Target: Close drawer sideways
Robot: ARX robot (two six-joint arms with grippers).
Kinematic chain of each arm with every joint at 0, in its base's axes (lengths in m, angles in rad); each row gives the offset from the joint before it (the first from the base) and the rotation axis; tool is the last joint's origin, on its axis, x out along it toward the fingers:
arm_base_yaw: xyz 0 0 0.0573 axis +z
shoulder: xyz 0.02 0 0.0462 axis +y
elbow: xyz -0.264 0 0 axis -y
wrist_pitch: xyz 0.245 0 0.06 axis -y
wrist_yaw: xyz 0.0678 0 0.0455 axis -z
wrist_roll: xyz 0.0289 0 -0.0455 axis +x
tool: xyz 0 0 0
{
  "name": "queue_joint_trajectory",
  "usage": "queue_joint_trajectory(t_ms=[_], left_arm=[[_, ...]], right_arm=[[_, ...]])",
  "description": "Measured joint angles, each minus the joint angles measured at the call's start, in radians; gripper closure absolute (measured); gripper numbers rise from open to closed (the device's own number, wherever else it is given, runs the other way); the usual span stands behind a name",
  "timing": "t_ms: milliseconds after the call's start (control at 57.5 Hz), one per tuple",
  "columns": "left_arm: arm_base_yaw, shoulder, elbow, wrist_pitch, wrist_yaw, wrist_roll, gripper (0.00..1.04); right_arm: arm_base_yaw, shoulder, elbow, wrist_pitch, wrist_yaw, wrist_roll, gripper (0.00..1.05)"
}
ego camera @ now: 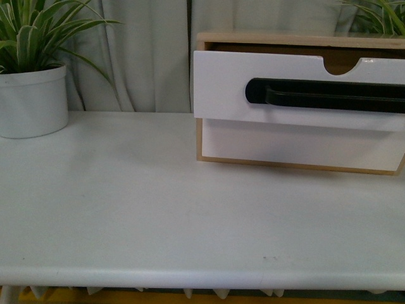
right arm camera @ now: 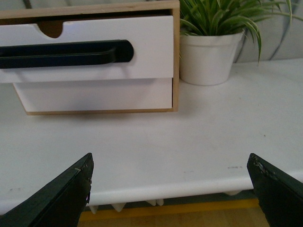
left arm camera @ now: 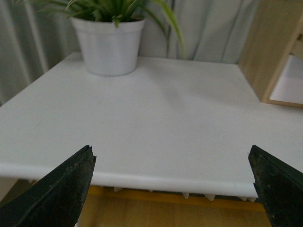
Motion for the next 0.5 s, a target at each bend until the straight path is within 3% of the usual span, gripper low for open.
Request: queue_joint_trajectory(t_ms=[174, 296, 504], left_arm=[[-0.105, 0.145, 0.034, 0.053, -0.089, -0.051, 0.06], [-0.236, 0.328, 0.087, 0.229, -0.137, -0.005, 0.06], [-0.352, 0.671, 0.146, 0.608, -0.026, 0.349, 0.06]], right_arm=[[-0.067, 0.179, 0.089, 0.046, -0.098, -0.004, 0.09], [-0.104, 0.352, 0.199, 0.066, -0.178, -0.101, 0.09], [-0.119, 0.561, 0.356, 0.012, -0.231, -0.317, 0.09]])
